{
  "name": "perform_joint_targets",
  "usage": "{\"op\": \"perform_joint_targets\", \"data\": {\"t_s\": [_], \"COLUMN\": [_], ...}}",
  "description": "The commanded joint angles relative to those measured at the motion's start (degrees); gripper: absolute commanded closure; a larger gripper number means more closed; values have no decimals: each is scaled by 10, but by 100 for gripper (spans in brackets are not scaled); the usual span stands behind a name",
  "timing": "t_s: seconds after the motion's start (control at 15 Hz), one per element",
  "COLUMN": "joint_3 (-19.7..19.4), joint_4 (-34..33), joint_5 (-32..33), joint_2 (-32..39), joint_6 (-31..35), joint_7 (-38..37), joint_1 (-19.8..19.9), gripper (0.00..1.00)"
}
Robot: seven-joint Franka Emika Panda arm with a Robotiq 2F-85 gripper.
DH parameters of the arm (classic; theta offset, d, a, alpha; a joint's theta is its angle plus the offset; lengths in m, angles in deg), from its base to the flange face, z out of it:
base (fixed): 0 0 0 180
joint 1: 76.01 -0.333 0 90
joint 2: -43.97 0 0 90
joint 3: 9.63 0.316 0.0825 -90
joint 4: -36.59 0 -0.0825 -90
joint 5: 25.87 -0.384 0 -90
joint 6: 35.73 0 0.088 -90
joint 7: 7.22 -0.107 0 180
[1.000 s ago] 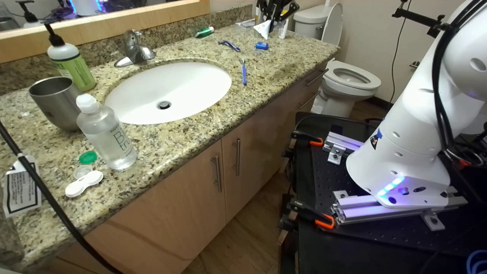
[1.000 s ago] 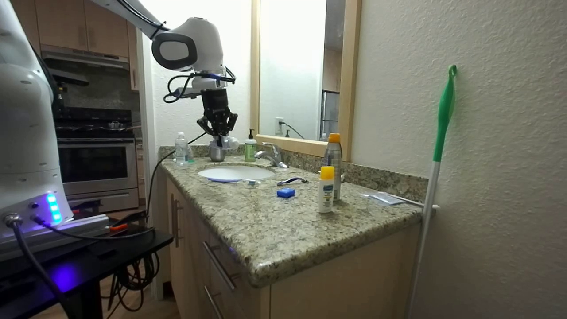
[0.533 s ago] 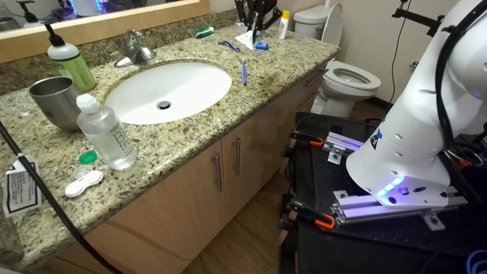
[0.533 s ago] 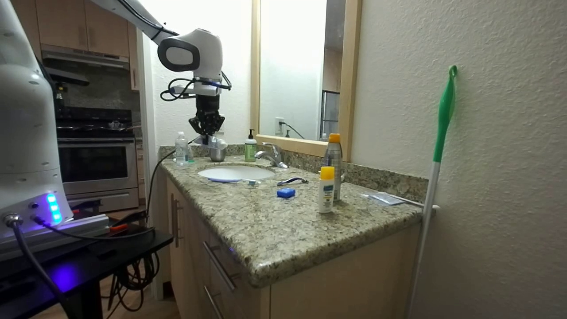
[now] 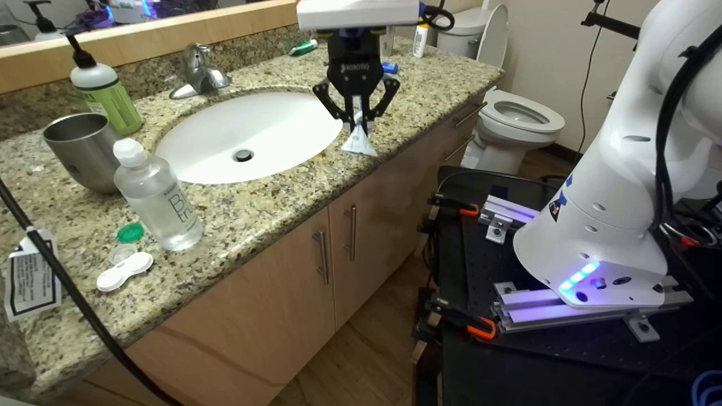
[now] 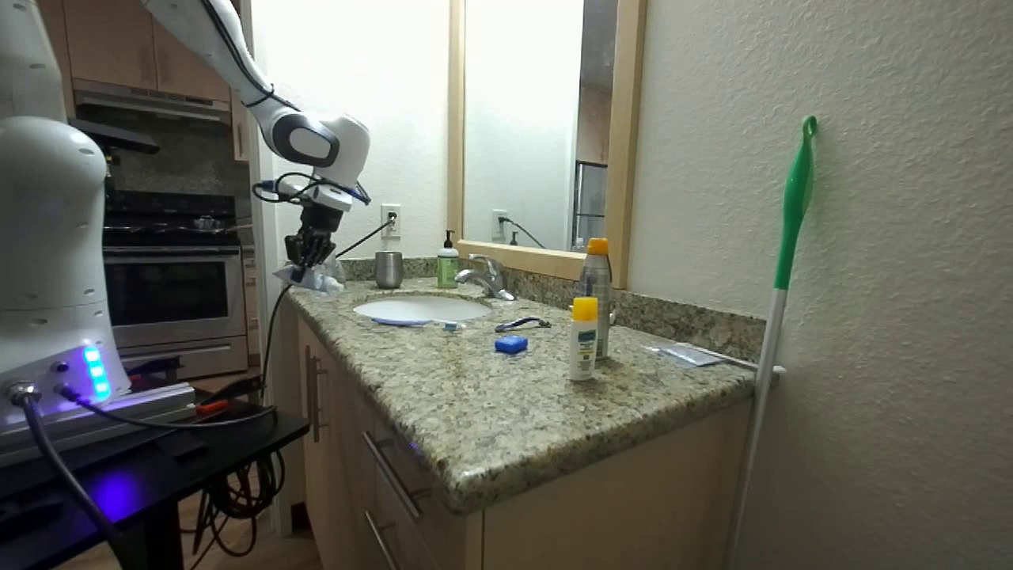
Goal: Move the toothpaste to the front right side of the counter
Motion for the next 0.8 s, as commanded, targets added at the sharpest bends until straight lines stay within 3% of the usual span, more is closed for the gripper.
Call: {"op": "perform_joint_targets", "data": {"t_s": [0.0, 0.07, 0.27, 0.33, 0.6, 0.73], "joint_3": [20, 13, 15, 15, 52, 70], "joint_4": [16, 8, 11, 11, -6, -26], "joint_5": [109, 62, 99, 101, 114, 162], "joint_2": [9, 17, 19, 19, 62, 93], "joint_6": [-2, -2, -1, -1, 9, 15], "joint_7": [-19, -9, -17, -17, 17, -5], "joint_1": [4, -2, -2, -1, -42, -58], "gripper": [96, 85, 85, 96, 96, 96]}}
